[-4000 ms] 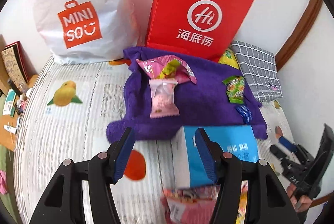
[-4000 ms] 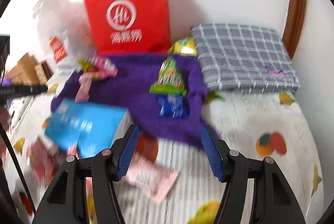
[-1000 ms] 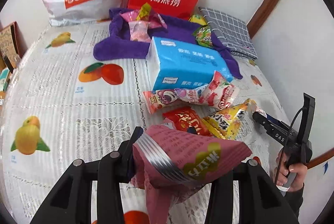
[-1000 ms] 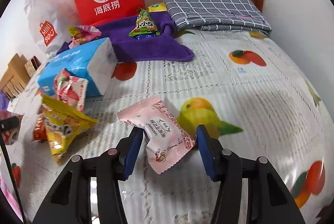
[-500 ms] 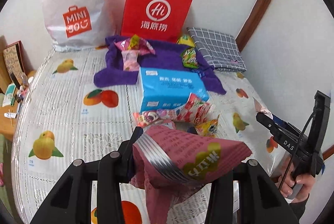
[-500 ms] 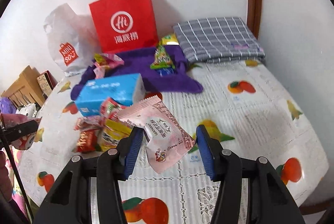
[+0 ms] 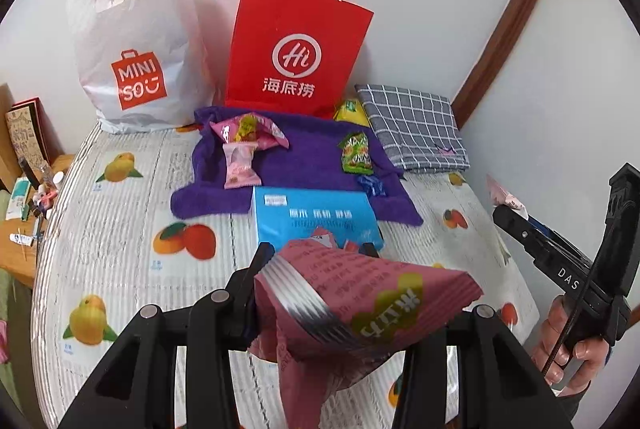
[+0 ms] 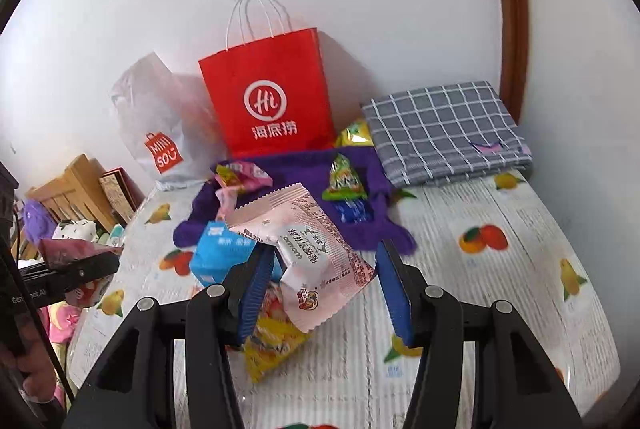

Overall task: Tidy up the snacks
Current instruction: 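Carry the pink bag with the left tool while the right tool carries the candy packet over the towel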

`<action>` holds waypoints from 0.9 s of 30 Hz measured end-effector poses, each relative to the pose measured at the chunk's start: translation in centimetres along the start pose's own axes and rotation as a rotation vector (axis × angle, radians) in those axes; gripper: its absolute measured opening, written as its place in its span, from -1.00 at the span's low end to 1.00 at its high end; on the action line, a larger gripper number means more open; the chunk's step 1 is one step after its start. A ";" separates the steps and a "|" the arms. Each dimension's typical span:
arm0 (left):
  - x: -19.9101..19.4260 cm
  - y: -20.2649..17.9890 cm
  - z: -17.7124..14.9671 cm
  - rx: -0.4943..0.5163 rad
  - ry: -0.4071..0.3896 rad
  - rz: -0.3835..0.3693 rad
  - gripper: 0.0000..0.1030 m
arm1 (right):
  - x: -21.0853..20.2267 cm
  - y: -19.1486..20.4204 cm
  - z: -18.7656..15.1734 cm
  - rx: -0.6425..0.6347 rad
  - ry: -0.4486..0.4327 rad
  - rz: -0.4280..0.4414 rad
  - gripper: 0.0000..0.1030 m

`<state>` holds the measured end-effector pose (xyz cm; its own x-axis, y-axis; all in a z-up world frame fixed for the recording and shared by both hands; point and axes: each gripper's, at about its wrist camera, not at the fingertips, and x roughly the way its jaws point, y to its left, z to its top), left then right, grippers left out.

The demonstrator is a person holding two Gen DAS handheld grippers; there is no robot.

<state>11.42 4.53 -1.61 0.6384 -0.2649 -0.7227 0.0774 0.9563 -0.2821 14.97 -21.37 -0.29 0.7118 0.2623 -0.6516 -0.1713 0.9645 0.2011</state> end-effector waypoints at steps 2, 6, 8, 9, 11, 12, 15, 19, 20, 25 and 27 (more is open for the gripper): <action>0.6 0.1 0.9 -0.015 0.007 -0.010 -0.20 | 0.6 0.0 0.9 -0.007 -0.003 0.005 0.02; 1.8 0.6 2.4 -0.048 0.020 -0.032 -0.20 | 2.0 0.2 2.6 -0.015 -0.009 0.027 0.02; 2.4 0.9 3.2 -0.074 0.036 -0.029 -0.20 | 2.8 0.5 3.5 -0.029 -0.009 0.035 0.02; 2.6 1.1 3.5 -0.078 0.039 -0.026 -0.20 | 3.1 0.8 3.9 -0.036 -0.011 0.037 0.02; 3.2 1.5 4.1 -0.084 0.042 -0.015 -0.20 | 3.8 1.1 4.7 -0.051 -0.014 0.043 0.02; 3.4 1.8 4.4 -0.087 0.043 -0.009 -0.20 | 4.2 1.3 5.1 -0.057 -0.012 0.048 0.02; 3.9 2.7 5.1 -0.099 0.042 0.001 -0.20 | 5.5 1.8 6.3 -0.073 -0.007 0.056 0.02; 4.5 4.0 5.9 -0.110 0.041 0.011 -0.20 | 7.0 2.2 7.3 -0.083 -0.006 0.068 0.02; 4.6 4.3 6.1 -0.111 0.041 0.013 -0.20 | 7.5 2.2 7.6 -0.082 -0.003 0.073 0.02; 5.4 5.7 7.0 -0.123 0.040 0.017 -0.20 | 9.8 1.8 8.3 -0.061 0.014 0.083 0.02; 6.0 6.2 7.4 -0.126 0.045 0.012 -0.20 | 10.7 1.4 8.6 -0.048 0.024 0.086 0.02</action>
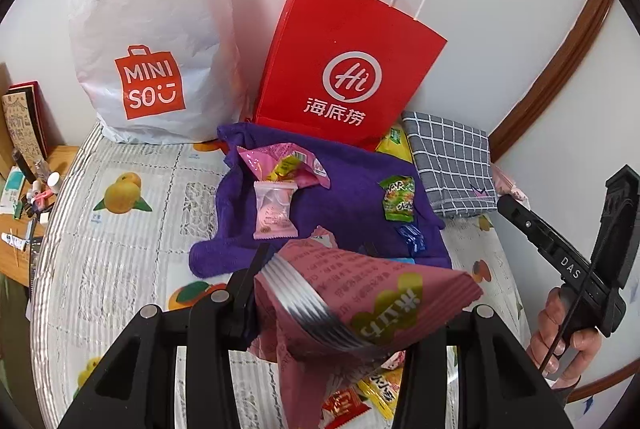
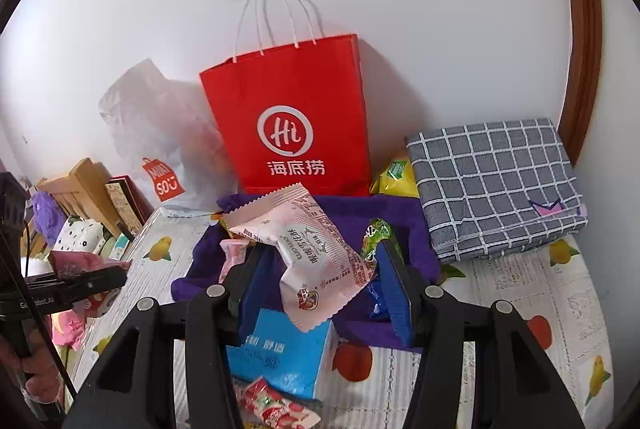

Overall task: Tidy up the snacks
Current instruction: 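Carry the pink bag with the left tool while the right tool carries the candy packet over the towel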

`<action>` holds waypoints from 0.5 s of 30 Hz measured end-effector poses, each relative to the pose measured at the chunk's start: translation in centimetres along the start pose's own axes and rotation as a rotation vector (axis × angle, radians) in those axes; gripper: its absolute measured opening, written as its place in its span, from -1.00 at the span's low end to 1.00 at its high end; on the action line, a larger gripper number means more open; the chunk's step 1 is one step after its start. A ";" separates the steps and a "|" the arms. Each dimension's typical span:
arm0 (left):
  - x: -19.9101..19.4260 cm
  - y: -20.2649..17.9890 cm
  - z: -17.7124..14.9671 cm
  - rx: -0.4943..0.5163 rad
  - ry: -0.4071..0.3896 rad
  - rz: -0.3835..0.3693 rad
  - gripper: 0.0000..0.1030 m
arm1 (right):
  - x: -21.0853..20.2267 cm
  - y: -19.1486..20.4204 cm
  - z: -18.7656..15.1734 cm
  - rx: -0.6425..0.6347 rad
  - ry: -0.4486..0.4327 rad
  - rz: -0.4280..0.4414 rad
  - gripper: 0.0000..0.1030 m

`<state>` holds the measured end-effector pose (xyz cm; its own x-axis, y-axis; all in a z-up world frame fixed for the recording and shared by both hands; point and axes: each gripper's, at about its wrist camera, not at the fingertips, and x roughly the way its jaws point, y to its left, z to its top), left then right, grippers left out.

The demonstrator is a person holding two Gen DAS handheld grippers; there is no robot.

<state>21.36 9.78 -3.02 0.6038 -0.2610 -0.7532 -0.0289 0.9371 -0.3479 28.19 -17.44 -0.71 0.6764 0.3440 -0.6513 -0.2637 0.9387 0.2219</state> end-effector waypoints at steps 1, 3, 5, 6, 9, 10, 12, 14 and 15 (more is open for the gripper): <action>0.2 0.1 0.2 0.000 0.002 0.000 -0.20 | 0.3 -0.2 0.1 0.007 0.003 0.003 0.02; 0.7 0.3 0.7 -0.001 0.005 0.001 -0.20 | 1.0 -0.6 0.6 0.018 0.010 0.010 0.02; 1.1 0.3 1.2 0.003 0.007 0.002 -0.20 | 1.5 -0.8 1.2 0.020 0.011 0.010 0.02; 1.3 0.2 1.4 0.005 0.006 0.001 -0.20 | 1.7 -0.9 1.6 0.021 0.009 0.008 0.02; 2.0 0.2 2.0 0.011 0.008 -0.004 -0.20 | 2.3 -1.0 2.6 0.023 0.004 0.015 0.02; 2.2 0.2 2.1 0.011 0.009 -0.004 -0.20 | 2.6 -1.0 2.9 0.024 0.005 0.019 0.02; 2.7 0.3 2.4 0.013 0.013 0.000 -0.20 | 3.3 -0.9 3.4 0.019 0.012 0.034 0.02; 3.2 0.3 2.6 0.018 0.018 0.007 -0.20 | 4.0 -0.7 3.7 0.012 0.019 0.042 0.02; 3.4 0.3 2.7 0.021 0.021 0.011 -0.20 | 4.5 -0.6 3.8 0.004 0.024 0.044 0.02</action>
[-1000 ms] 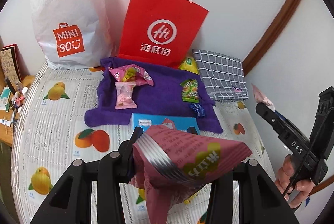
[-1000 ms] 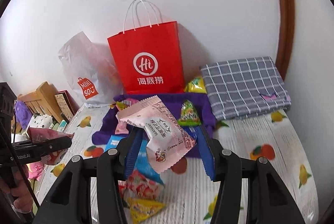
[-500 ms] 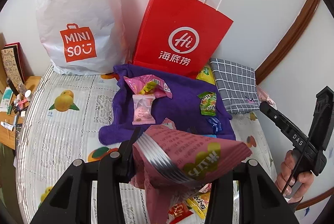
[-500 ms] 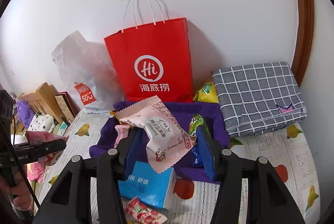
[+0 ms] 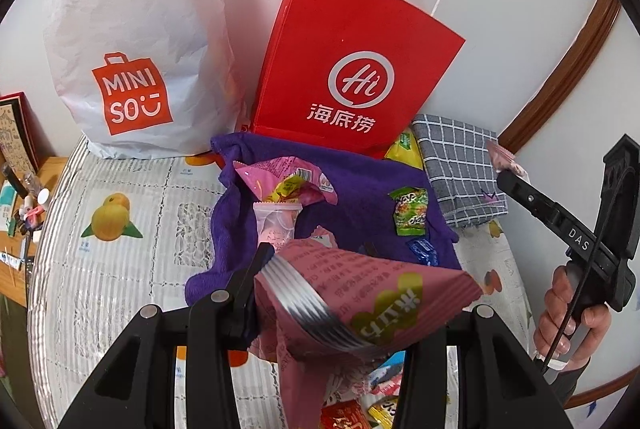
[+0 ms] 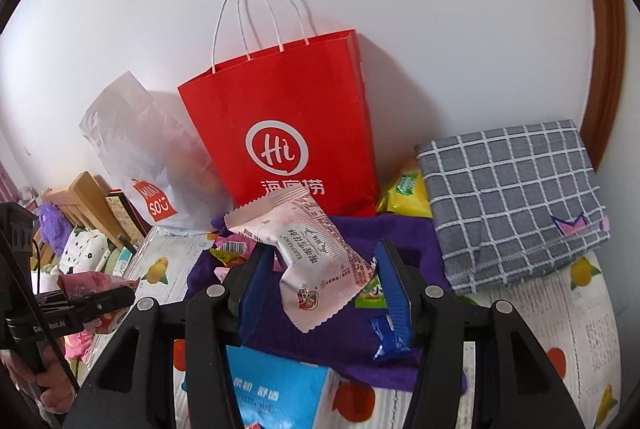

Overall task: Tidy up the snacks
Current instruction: 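Carry the pink bag with the left tool while the right tool carries the candy packet over the towel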

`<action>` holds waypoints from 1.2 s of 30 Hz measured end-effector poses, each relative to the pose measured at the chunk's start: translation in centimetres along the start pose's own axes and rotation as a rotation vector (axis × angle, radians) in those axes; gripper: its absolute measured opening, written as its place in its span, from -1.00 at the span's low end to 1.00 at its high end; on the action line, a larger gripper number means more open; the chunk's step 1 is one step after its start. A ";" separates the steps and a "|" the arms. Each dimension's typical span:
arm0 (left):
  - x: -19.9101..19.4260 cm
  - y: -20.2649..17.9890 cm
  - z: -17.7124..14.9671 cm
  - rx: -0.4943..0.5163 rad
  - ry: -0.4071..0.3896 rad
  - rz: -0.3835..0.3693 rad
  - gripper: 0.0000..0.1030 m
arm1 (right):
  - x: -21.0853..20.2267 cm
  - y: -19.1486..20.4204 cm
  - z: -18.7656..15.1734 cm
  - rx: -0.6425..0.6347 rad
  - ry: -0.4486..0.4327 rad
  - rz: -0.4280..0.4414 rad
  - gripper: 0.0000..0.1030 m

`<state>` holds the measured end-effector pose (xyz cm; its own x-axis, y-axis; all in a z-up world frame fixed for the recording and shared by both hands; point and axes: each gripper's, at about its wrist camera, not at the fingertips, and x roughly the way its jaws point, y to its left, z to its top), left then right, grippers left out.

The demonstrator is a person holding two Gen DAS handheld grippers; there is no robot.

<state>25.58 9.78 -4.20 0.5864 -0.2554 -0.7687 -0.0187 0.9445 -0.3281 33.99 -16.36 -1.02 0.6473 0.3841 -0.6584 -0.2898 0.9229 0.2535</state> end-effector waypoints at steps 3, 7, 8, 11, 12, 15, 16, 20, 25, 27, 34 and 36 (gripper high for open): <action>0.8 0.0 0.3 0.012 0.011 0.008 -0.20 | 1.3 0.2 -0.2 -0.026 0.017 0.003 0.02; 2.0 0.4 0.8 0.012 0.024 0.011 -0.20 | 3.1 -0.2 -0.7 -0.033 0.048 0.001 0.02; 2.3 0.5 1.0 0.010 0.027 0.010 -0.20 | 3.7 -0.4 -0.8 -0.041 0.068 -0.006 0.02; 3.1 0.8 1.4 0.006 0.038 0.011 -0.20 | 4.3 -1.0 -0.9 -0.054 0.081 -0.021 0.02; 3.4 1.0 1.5 0.003 0.045 0.012 -0.20 | 4.5 -1.2 -1.0 -0.063 0.087 -0.023 0.02; 4.1 1.1 2.0 0.006 0.063 0.018 -0.20 | 5.2 -2.1 -1.1 -0.092 0.110 -0.032 0.02; 4.2 1.1 2.1 0.013 0.065 0.024 -0.20 | 5.6 -2.3 -1.2 -0.099 0.125 -0.035 0.02; 4.8 1.4 2.4 0.019 0.064 0.014 -0.20 | 7.7 -3.8 -1.7 -0.063 0.212 -0.036 0.02; 5.8 2.0 2.3 0.007 0.075 -0.004 -0.20 | 9.9 -3.7 -2.8 -0.059 0.285 -0.014 0.02; 6.3 2.2 2.2 0.004 0.082 -0.010 -0.20 | 10.7 -3.2 -3.3 -0.074 0.307 -0.009 0.02; 7.7 2.0 2.2 0.009 0.101 -0.026 -0.20 | 13.2 -2.0 -4.9 -0.109 0.376 -0.024 0.03; 8.1 1.7 2.2 0.016 0.107 -0.031 -0.20 | 13.7 -2.2 -5.3 -0.108 0.397 -0.032 0.04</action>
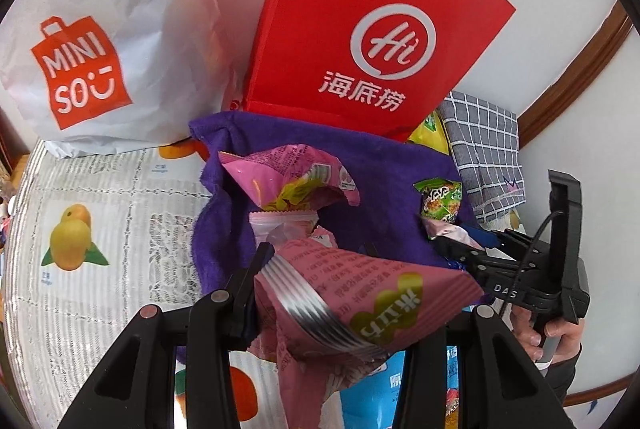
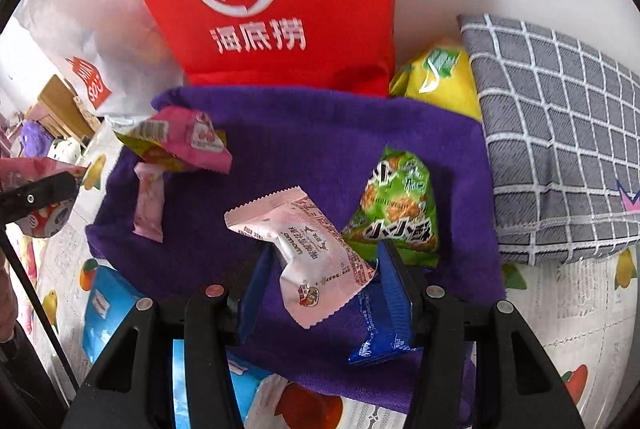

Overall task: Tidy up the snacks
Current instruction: 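Carry the pink bag with the left tool while the right tool carries the candy packet over the towel, then open the right tool dropping the candy packet while the left tool releases the pink bag onto the towel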

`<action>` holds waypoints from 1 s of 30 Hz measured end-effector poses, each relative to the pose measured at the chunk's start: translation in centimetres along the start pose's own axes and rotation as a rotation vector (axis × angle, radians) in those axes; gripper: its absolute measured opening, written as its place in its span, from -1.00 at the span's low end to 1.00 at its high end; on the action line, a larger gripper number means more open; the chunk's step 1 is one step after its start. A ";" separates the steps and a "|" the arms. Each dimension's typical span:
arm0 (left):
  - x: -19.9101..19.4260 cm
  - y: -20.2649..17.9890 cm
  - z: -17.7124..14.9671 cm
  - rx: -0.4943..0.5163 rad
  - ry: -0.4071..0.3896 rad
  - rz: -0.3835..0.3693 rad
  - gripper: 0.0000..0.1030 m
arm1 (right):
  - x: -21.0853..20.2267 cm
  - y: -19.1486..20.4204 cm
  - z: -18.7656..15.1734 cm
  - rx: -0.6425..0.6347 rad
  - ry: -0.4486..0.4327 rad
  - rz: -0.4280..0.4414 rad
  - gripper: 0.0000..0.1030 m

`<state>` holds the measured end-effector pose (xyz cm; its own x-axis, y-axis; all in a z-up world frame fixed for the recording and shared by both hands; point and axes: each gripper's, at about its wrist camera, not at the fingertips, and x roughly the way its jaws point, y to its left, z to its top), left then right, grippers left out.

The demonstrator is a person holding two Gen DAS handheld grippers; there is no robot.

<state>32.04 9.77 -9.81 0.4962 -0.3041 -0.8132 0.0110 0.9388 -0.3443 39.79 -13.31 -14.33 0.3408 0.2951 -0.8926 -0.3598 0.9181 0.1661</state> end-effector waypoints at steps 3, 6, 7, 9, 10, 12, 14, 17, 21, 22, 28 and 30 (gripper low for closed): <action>0.7 -0.5 0.0 0.006 0.005 -0.007 -0.20 | 0.7 -0.2 -0.1 0.003 0.018 -0.021 0.06; 1.6 -1.0 0.0 0.016 0.015 -0.003 -0.20 | 0.9 -0.1 -0.2 0.002 0.018 -0.026 0.06; 1.9 -1.1 0.0 0.018 0.019 0.001 -0.20 | 0.9 0.1 -0.2 -0.002 0.016 -0.026 0.07; 2.5 -1.3 0.1 0.014 0.027 0.004 -0.20 | 0.8 0.5 -0.1 -0.018 0.017 -0.038 0.16; 2.7 -1.4 0.1 0.012 0.030 0.002 -0.20 | 0.7 0.6 -0.1 -0.024 0.012 -0.042 0.20; 3.2 -1.7 0.3 0.013 0.036 -0.003 -0.20 | 0.6 0.7 -0.2 -0.030 0.004 -0.042 0.31; 3.6 -2.1 0.3 0.018 0.041 -0.007 -0.20 | 0.2 0.6 -0.2 -0.033 -0.004 -0.044 0.39; 4.3 -2.6 0.5 0.021 0.047 -0.007 -0.20 | -1.1 0.5 -0.1 -0.036 -0.036 -0.043 0.39; 5.2 -3.2 1.0 0.027 0.038 0.026 -0.20 | -3.7 0.1 0.2 -0.043 -0.096 -0.064 0.39; 5.5 -3.4 1.1 0.025 0.038 0.027 -0.20 | -4.3 -0.1 0.3 -0.041 -0.110 -0.075 0.39; 7.0 -4.3 1.5 0.045 0.032 0.068 -0.19 | -7.4 -1.6 0.8 0.013 -0.182 -0.072 0.39; 7.4 -4.4 1.5 0.051 0.034 0.081 -0.18 | -7.7 -2.1 0.8 0.013 -0.193 -0.083 0.39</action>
<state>36.97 3.68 -13.59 0.4678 -0.2309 -0.8531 0.0163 0.9674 -0.2529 38.61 -17.30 -7.43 0.5292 0.2625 -0.8068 -0.3128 0.9443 0.1021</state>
